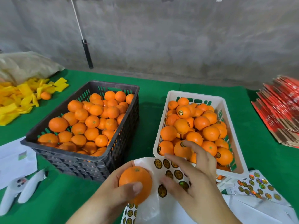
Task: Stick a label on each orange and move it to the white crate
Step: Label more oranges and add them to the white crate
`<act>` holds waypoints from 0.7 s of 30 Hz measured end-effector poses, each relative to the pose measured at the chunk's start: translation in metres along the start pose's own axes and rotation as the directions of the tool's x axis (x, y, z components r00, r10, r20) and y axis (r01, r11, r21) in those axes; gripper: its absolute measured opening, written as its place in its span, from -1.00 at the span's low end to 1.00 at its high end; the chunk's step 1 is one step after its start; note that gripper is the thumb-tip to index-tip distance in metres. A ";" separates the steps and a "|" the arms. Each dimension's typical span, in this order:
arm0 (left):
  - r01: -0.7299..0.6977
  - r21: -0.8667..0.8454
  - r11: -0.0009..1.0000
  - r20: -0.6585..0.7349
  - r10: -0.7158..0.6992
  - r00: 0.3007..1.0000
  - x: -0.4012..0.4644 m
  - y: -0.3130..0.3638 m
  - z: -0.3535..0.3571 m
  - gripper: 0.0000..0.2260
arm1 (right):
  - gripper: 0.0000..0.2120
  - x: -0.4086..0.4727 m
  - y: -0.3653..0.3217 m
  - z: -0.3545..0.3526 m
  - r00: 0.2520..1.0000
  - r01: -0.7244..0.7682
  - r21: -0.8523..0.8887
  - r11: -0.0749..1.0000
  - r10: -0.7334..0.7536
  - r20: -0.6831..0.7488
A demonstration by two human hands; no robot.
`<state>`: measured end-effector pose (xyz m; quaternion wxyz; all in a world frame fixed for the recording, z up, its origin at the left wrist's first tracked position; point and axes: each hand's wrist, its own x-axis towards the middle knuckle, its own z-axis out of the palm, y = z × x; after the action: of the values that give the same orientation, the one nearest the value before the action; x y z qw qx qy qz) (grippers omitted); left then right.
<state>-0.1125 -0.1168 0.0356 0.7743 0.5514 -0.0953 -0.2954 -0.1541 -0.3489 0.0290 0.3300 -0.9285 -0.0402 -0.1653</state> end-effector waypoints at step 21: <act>-0.093 0.249 0.964 -0.076 0.115 0.990 -0.008 -0.002 0.011 -0.32 | -0.46 0.005 -0.017 0.005 0.895 -0.442 0.724 0.530 0.207 0.395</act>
<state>-0.1248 -0.1214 0.0389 0.7183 0.6498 -0.1248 -0.2150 -0.1512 -0.3332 0.0373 0.7264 -0.6844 0.0221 0.0590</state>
